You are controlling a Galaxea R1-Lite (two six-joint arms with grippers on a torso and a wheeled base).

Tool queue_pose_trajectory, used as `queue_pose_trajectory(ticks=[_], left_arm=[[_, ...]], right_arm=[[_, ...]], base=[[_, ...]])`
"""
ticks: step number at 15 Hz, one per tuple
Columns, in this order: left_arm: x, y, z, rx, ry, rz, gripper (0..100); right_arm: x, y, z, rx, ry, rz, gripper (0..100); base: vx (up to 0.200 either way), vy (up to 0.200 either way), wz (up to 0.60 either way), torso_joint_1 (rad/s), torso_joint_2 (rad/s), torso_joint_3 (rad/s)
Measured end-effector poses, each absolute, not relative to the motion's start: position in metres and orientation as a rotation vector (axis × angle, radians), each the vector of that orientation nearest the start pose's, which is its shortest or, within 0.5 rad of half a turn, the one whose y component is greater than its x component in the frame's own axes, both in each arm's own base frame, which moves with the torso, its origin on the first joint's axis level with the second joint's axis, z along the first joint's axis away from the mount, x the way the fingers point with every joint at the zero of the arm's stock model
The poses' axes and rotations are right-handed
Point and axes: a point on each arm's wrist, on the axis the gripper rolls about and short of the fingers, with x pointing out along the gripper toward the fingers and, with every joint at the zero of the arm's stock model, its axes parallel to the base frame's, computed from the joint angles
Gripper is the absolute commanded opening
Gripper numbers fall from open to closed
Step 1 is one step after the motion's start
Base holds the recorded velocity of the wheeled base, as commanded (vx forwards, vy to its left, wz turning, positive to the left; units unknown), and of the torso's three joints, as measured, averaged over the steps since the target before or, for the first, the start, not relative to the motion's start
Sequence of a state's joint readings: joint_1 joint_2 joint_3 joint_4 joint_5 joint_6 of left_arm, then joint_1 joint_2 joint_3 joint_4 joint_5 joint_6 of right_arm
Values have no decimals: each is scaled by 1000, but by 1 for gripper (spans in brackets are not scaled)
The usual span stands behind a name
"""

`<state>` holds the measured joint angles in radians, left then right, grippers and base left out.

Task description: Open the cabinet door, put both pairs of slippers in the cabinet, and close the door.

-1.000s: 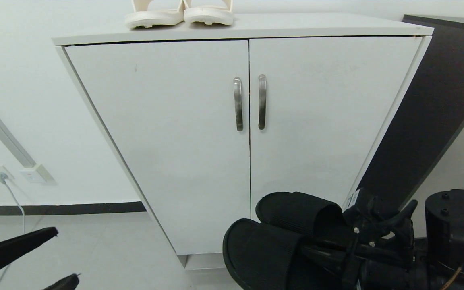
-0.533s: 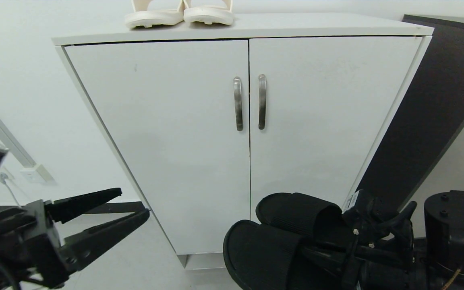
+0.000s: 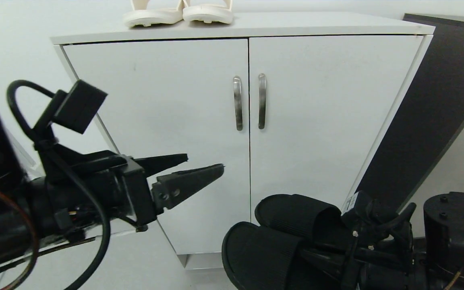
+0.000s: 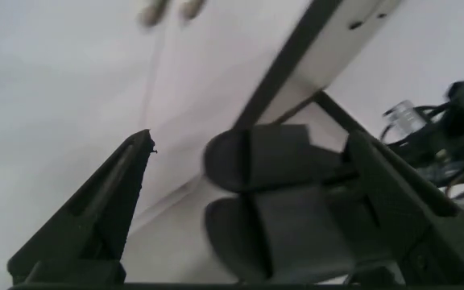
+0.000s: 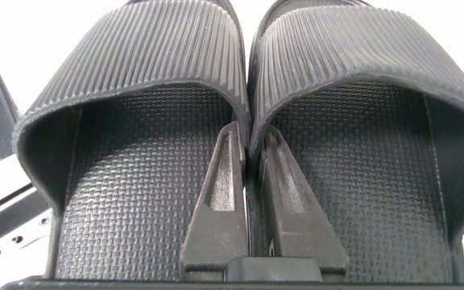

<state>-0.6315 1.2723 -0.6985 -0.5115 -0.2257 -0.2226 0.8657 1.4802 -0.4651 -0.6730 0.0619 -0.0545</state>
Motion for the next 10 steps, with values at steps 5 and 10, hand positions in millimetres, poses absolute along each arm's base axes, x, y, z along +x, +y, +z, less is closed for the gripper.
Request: queue_pose_trajectory(ticks=[5, 10], left_arm=[[176, -173, 273, -248, 126, -1017, 100], [204, -204, 293, -315, 127, -1155, 100]], right_arm=[[144, 172, 153, -191, 314, 939, 0], [144, 172, 152, -193, 318, 942, 0]], base=[[0, 0, 0, 0, 0, 0], [0, 0, 0, 0, 0, 0]])
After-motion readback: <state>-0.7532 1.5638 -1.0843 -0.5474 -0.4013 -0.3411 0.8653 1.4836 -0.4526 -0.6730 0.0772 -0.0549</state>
